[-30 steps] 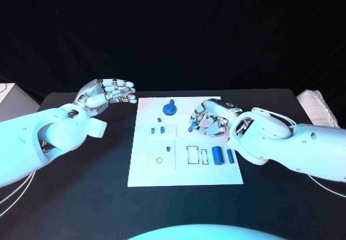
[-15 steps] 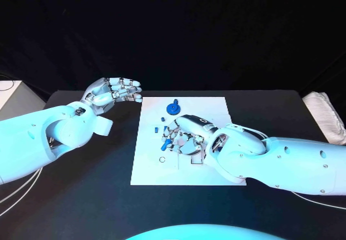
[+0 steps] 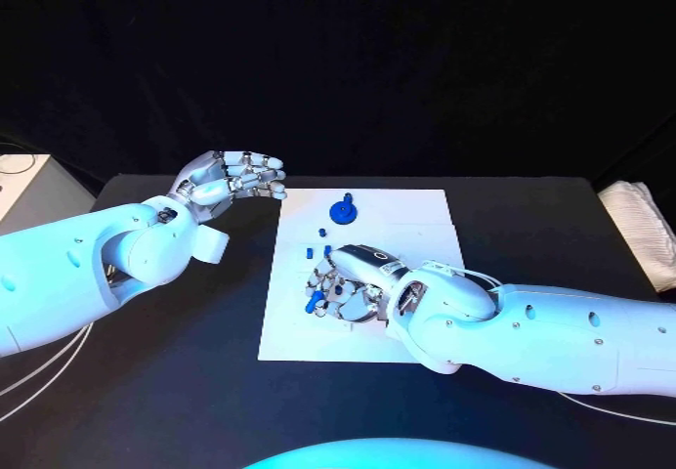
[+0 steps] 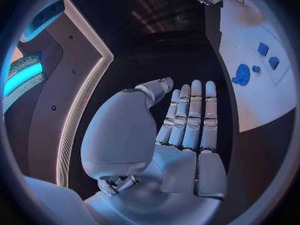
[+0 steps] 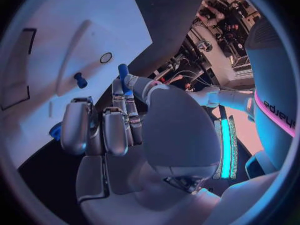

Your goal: Assemble the parts on the task board

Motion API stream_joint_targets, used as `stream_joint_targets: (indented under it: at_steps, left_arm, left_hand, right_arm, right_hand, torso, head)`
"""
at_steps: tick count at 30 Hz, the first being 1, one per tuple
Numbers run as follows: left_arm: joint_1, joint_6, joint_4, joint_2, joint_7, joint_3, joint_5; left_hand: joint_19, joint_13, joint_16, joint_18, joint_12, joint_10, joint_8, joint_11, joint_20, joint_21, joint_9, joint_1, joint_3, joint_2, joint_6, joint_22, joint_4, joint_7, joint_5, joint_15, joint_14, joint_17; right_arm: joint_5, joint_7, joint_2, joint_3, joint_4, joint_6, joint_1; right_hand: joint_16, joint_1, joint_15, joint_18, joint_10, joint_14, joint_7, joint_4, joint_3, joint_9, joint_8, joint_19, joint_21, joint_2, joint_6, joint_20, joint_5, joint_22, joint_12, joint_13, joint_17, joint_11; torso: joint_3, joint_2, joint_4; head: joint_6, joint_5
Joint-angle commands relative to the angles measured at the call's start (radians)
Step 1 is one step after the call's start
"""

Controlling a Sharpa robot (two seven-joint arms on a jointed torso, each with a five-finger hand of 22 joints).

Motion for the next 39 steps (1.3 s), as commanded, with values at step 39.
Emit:
stream_joint_targets:
  at_steps: [39]
  left_arm:
    - [0.000,0.023,-0.003,-0.003,-0.004,0.001,0.004]
  left_hand:
    - [0.007,0.001,-0.008,0.011,-0.005,0.002,-0.004,0.002,0.001,-0.003,-0.002,0.001,-0.003,0.004,0.004,0.000,-0.001,0.000,0.001,-0.001,0.006,0.002]
  right_arm:
    - [-0.241,-0.116,-0.002,-0.003,0.001,0.102,-0.011]
  right_hand:
    - [0.004,-0.005,-0.003,-0.006,0.038,0.034,0.004,-0.011,0.003,0.086,0.025,0.016,0.014,0.012,0.004,-0.003,-0.001,0.133,-0.005,0.004,0.006,-0.039]
  torso:
    - [0.0000,0.000,0.0035]
  head:
    - [-0.018,0.004]
